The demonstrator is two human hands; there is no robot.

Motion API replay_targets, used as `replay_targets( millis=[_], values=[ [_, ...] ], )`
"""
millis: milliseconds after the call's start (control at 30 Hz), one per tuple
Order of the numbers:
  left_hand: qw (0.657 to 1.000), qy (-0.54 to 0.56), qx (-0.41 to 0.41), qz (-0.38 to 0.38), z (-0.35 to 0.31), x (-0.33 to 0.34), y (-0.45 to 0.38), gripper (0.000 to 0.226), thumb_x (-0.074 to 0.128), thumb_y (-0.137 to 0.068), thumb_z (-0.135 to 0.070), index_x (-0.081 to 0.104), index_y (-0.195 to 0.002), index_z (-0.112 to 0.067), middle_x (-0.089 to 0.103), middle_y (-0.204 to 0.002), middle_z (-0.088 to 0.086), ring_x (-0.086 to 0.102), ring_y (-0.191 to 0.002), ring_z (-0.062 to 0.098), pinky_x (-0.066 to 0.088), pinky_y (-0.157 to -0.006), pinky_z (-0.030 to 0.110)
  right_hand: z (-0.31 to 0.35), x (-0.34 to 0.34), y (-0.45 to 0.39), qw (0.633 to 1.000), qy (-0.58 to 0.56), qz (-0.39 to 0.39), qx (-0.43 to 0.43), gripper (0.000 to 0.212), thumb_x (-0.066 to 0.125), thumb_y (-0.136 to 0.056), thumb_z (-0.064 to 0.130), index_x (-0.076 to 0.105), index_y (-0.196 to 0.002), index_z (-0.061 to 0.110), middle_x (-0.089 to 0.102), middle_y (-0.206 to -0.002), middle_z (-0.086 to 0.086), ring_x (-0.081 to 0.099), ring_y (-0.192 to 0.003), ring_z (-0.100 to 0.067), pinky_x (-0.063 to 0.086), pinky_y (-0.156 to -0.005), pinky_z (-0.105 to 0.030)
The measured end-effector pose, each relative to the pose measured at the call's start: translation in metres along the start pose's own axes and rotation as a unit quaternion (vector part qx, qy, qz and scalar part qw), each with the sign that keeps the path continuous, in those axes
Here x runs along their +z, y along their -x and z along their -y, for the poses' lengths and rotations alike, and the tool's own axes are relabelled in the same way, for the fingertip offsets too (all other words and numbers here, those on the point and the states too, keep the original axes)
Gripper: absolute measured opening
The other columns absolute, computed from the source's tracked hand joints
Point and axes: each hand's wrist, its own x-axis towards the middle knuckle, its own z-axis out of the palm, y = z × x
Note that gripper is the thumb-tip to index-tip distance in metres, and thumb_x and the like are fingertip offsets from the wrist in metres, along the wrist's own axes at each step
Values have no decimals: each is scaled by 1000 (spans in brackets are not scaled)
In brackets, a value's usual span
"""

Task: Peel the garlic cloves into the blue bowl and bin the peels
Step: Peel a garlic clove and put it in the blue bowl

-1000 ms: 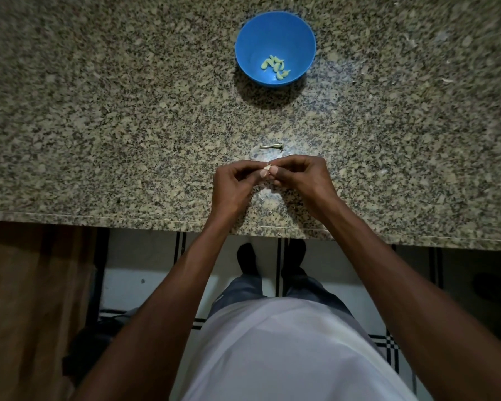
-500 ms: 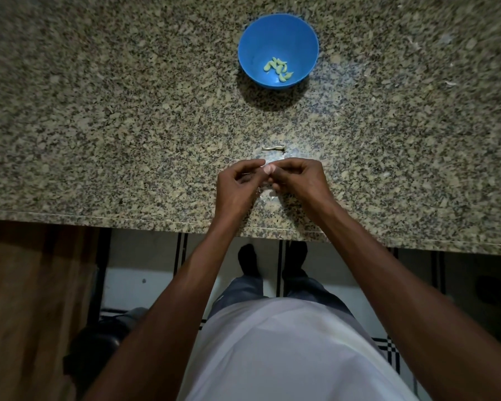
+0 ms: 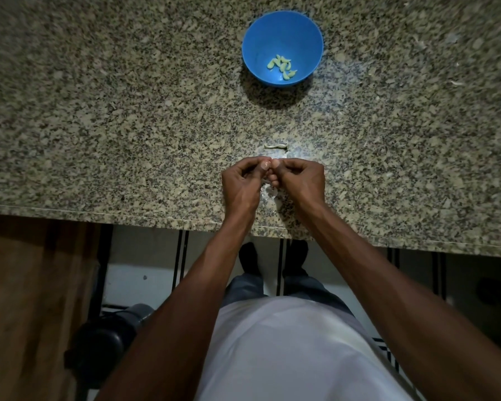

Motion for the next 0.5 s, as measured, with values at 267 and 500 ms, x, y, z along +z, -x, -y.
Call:
replay_targets(
  millis=[267, 500],
  values=[
    [991, 85, -98, -33, 3, 8, -1, 24, 82, -87, -13, 76, -105, 1, 79, -96, 12, 76, -90, 24, 62, -78, 32, 7, 5, 6, 997, 28, -36, -61, 17, 82, -90, 19, 80, -97, 4, 79, -79, -4, 76, -67, -10, 60, -63, -22],
    [959, 200, -184, -75, -12, 24, 7, 19, 79, -90, -10, 77, -101, 4, 74, -78, 8, 67, -68, 13, 61, -66, 23, 4, 16, 11, 983, 48, -88, -155, 6, 78, -93, 14, 82, -92, 9, 77, -78, 7, 74, -69, -3, 58, -60, -17]
  ],
)
